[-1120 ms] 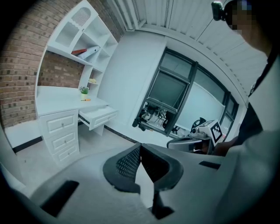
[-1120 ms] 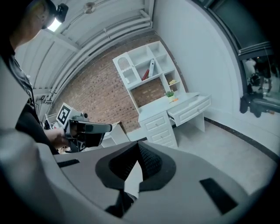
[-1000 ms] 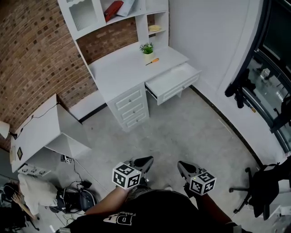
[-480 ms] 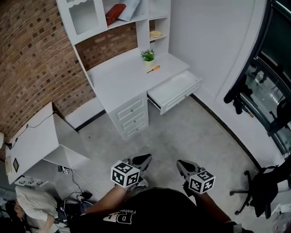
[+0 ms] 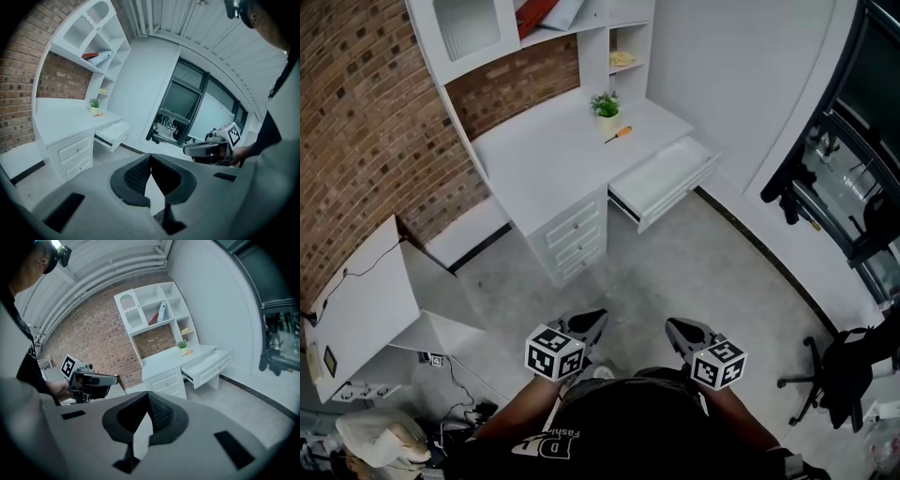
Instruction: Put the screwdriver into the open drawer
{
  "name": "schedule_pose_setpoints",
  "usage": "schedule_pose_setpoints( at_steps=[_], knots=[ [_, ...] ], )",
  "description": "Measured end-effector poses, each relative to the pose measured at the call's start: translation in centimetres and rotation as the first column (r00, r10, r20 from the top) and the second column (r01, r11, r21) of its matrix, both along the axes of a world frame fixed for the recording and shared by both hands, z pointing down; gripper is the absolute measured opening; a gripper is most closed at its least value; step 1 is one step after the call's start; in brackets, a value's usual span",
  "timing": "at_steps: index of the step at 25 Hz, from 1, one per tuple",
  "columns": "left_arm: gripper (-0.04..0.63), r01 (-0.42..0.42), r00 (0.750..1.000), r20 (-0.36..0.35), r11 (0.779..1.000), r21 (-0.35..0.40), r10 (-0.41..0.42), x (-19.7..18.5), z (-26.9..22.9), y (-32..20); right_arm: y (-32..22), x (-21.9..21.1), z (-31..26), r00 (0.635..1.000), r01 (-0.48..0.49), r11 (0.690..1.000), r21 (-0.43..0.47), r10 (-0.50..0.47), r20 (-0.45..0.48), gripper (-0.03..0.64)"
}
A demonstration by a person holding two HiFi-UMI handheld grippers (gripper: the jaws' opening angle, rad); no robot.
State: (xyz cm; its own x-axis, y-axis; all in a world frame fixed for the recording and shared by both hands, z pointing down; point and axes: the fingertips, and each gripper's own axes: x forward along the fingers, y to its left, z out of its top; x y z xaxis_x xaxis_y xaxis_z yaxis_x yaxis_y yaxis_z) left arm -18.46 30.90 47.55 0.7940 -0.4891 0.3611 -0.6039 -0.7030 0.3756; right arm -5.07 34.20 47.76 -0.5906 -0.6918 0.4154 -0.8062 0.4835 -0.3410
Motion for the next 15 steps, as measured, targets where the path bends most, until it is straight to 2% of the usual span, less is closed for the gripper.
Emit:
schedule_pose_setpoints(
  at_steps=[6, 15],
  knots=[
    [0.018, -0.006, 1.0, -0.012, 1.0, -0.019, 0.006, -2.0, 0.5, -1.8, -1.4, -1.1, 0.5, 0.999, -0.031, 0.999, -0.038, 0.031, -0.011, 0.004],
    [0.018, -0.014, 1.0, -0.004, 0.999, -0.044, 0.014, -1.7, 1.7, -4.8, -5.1, -0.1, 1.5, 0.998, -0.063, 0.996, -0.062, 0.063, -0.006, 0.003]
  ],
)
